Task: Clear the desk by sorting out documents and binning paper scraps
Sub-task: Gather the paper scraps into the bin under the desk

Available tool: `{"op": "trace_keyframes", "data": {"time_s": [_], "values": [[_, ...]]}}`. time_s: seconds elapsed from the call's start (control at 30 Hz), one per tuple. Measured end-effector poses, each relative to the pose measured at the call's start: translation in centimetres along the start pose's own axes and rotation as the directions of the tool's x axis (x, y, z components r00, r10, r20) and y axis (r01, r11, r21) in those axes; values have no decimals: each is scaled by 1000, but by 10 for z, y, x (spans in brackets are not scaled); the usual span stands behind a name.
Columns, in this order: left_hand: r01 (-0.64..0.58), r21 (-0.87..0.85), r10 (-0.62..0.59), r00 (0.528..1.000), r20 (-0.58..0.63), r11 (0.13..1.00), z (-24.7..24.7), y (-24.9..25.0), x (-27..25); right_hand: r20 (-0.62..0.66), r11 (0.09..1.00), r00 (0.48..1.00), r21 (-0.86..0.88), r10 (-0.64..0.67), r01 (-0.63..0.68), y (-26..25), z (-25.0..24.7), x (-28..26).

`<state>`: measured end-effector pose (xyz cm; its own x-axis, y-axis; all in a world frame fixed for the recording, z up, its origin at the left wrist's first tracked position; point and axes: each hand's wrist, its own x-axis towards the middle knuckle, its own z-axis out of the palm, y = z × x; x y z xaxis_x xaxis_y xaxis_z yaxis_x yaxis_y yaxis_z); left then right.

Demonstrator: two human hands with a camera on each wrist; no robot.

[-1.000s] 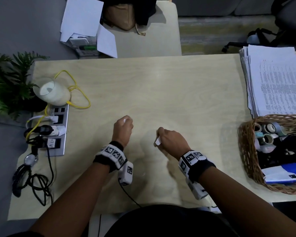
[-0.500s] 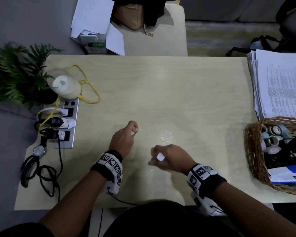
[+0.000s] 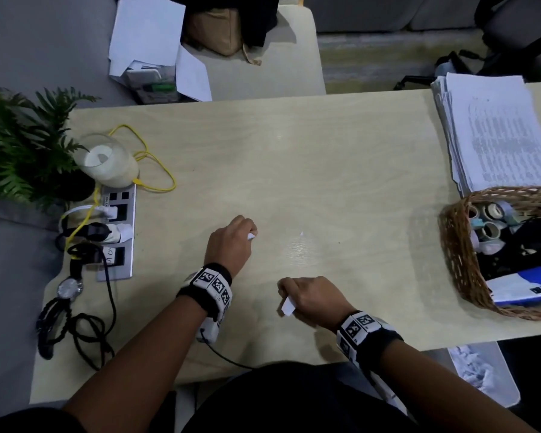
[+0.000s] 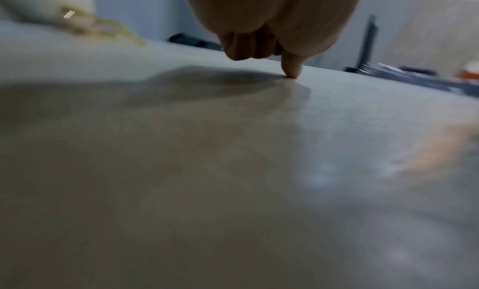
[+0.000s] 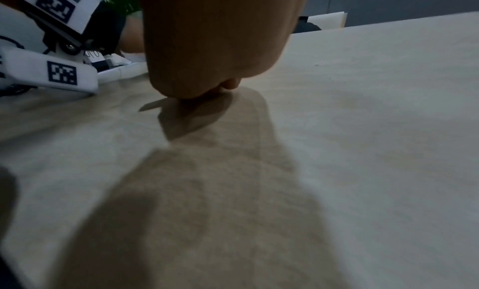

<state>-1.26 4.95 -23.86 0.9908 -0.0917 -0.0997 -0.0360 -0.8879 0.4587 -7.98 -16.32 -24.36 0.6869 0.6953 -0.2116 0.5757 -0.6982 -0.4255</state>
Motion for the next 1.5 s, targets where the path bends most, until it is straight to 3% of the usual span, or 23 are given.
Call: {"op": "trace_keyframes", "data": {"time_s": [0.07, 0.17, 0.23, 0.3, 0.37, 0.5, 0.57, 0.63, 0.7, 0.8, 0.9, 0.97, 1.1, 1.17, 1.27, 1.3, 1.37, 1.4, 1.47, 1.5], "values": [[-44, 105, 40, 998, 42, 993, 0, 4, 4, -21, 999, 998, 4, 54, -54, 1, -3, -2], [-24, 173, 6, 995, 100, 985, -2, 12, 11, -71, 948, 963, 210, 259, -240, 8, -8, -7], [42, 122, -57, 991, 119, 992, -3, 21, 14, -103, 824, 889, 435, 447, -364, 16, -13, -16], [68, 44, -73, 988, 134, 997, -2, 36, 17, -131, 648, 774, 642, 619, -409, 25, -20, -30], [42, -63, -31, 985, 169, 997, 4, 57, 19, -128, 515, 670, 748, 731, -419, 32, -27, -48], [-37, -301, 146, 926, 348, 953, 29, 133, 18, -124, 379, 546, 843, 828, -383, 46, -36, -97], [-33, -406, 236, 855, 461, 913, 45, 181, 10, -119, 305, 493, 898, 862, -317, 53, -37, -130], [-25, -481, 332, 756, 565, 877, 62, 230, -2, -110, 222, 408, 945, 906, -240, 59, -32, -171], [-19, -514, 411, 625, 664, 858, 86, 278, -19, -47, 94, 268, 982, 962, -166, 67, -19, -218], [-23, -531, 486, 437, 757, 847, 134, 342, -53, 153, -153, -1, 988, 988, 0, 86, 10, -288], [-47, -486, 474, 317, 822, 873, 195, 390, -88, 263, -273, -206, 962, 943, -25, 117, 41, -352], [-44, -426, 422, 257, 869, 904, 242, 416, -107, 323, -343, -282, 939, 903, -25, 141, 63, -388], [84, -219, 194, 239, 952, 972, 326, 452, -120, 485, -476, -308, 873, 818, 111, 189, 106, -433], [243, -140, 75, 258, 963, 960, 365, 468, -117, 554, -501, -259, 830, 791, 246, 214, 123, -444], [522, -115, -28, 258, 966, 845, 417, 487, -110, 568, -492, -170, 801, 805, 342, 249, 140, -454], [608, -112, -52, 247, 968, 786, 434, 491, -107, 552, -486, -153, 811, 819, 325, 257, 145, -457], [686, -70, -119, 225, 967, 725, 470, 489, -102, 551, -504, -182, 828, 815, 247, 275, 168, -471], [675, -59, -149, 246, 958, 736, 484, 484, -100, 552, -515, -206, 831, 808, 208, 279, 182, -479], [638, -93, -177, 345, 922, 764, 494, 478, -95, 520, -524, -249, 850, 817, 55, 282, 211, -495], [648, -98, -187, 355, 916, 755, 476, 485, -93, 525, -547, -267, 837, 808, -11, 279, 207, -498]]}}
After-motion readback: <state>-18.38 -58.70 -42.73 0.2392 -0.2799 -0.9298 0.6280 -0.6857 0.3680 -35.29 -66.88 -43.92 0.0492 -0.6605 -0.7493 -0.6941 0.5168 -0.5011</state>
